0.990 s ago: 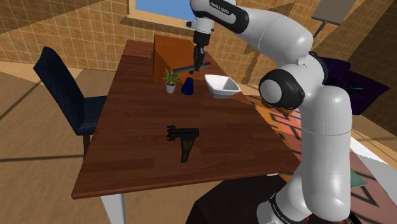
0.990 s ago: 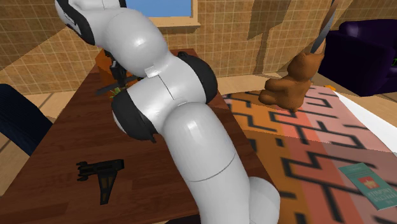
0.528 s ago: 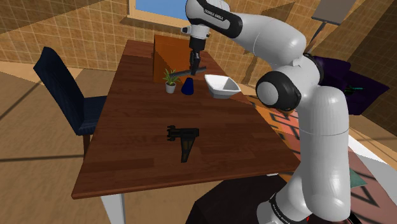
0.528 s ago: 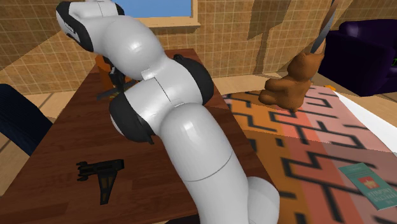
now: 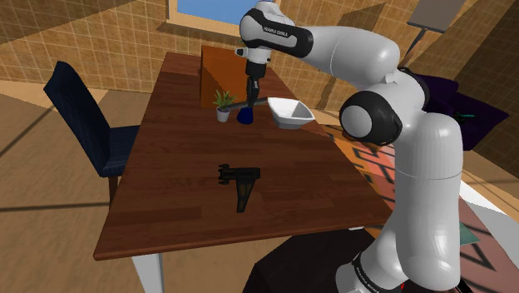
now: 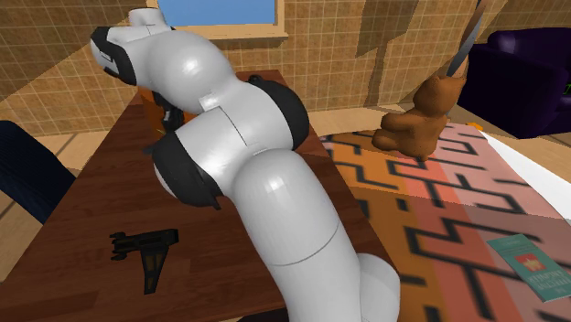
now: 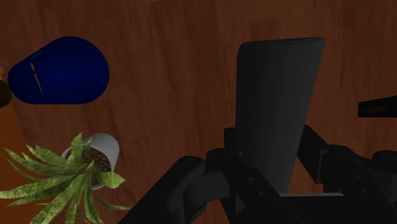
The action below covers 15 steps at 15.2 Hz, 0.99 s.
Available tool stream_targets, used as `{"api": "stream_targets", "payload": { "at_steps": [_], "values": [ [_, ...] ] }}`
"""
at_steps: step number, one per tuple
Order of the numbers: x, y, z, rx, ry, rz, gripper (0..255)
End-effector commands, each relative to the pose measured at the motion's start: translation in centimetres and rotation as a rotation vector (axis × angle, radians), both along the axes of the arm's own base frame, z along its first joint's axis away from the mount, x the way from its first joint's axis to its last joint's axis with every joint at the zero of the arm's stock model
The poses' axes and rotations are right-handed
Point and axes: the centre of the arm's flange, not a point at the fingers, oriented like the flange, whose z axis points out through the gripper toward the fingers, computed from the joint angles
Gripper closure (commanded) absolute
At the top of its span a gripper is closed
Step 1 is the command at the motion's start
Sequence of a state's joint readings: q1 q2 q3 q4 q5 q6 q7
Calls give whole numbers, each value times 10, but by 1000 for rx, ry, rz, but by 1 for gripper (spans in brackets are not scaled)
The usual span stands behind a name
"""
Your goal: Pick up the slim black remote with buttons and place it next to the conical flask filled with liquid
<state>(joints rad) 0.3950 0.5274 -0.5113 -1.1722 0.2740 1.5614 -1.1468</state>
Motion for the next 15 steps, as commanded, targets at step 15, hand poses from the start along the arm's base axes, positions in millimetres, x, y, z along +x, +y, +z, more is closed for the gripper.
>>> {"api": "stream_targets", "payload": {
  "at_steps": [15],
  "values": [
    [0,1,-85,0,-1,0,255]
  ]
}}
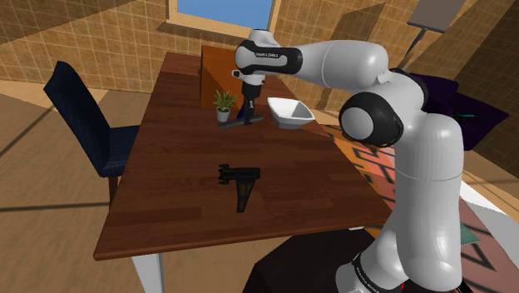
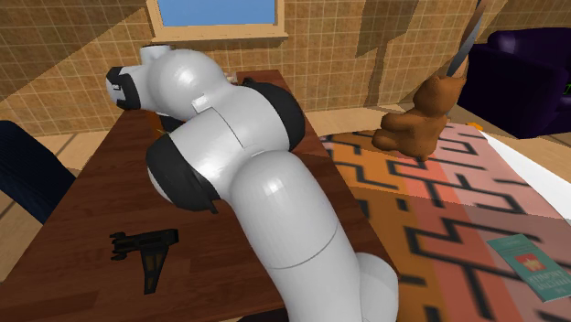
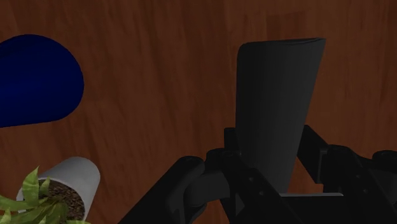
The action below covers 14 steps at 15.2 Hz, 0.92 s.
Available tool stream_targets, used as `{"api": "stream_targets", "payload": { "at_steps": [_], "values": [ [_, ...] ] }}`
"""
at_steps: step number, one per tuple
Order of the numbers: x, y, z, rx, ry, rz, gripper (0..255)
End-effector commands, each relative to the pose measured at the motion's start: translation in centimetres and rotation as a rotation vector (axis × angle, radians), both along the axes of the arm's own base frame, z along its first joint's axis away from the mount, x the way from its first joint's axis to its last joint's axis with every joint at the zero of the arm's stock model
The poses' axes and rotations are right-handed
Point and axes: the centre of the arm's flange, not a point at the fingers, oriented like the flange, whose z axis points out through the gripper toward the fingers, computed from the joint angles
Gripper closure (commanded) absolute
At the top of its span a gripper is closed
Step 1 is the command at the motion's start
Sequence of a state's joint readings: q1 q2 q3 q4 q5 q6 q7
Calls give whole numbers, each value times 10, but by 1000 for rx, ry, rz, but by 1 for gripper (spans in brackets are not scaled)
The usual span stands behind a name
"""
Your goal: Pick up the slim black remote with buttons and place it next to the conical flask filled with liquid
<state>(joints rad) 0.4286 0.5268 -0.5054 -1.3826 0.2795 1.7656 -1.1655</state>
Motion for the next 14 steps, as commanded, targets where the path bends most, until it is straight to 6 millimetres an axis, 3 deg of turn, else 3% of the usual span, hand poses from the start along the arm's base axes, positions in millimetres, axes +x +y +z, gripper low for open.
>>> {"api": "stream_targets", "payload": {
  "at_steps": [1,14],
  "values": [
    [0,0,-10,0,-1,0,255],
    [0,0,-79,0,-1,0,255]
  ]
}}
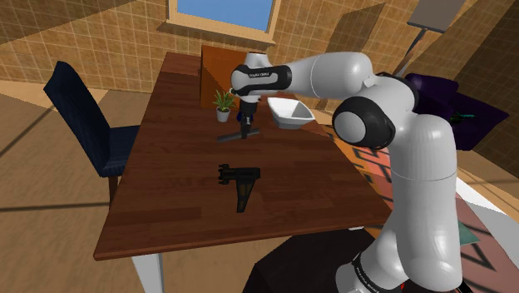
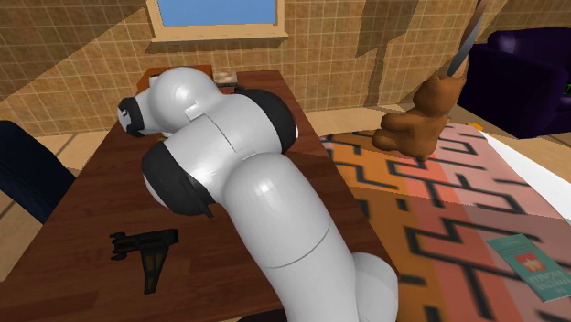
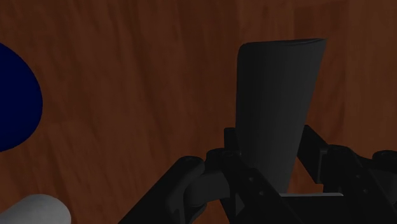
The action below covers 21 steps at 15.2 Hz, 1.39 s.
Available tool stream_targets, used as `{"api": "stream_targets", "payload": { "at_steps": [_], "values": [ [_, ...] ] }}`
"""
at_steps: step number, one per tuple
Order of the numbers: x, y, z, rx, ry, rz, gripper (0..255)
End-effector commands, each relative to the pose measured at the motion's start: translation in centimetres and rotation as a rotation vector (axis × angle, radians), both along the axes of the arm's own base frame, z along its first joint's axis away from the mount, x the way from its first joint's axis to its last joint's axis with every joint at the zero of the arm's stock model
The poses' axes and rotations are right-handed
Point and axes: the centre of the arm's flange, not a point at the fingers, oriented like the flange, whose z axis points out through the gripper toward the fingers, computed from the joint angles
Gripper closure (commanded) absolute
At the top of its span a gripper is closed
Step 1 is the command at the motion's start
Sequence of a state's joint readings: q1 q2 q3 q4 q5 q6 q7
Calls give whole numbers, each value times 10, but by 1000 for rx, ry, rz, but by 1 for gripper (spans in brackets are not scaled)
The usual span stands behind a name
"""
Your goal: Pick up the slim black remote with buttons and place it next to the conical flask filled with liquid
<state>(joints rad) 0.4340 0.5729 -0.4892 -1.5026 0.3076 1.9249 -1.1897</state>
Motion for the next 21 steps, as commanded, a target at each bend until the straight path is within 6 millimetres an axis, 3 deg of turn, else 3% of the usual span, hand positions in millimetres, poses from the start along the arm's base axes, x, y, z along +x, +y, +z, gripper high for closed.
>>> {"api": "stream_targets", "payload": {
  "at_steps": [1,4,11,12,17,21],
  "values": [
    [0,0,-11,0,-1,0,255],
    [0,0,-28,0,-1,0,255],
    [0,0,-28,0,-1,0,255],
    [0,0,-28,0,-1,0,0],
    [0,0,-28,0,-1,0,0],
    [4,-2,22,0,-1,0,0]
  ]
}}
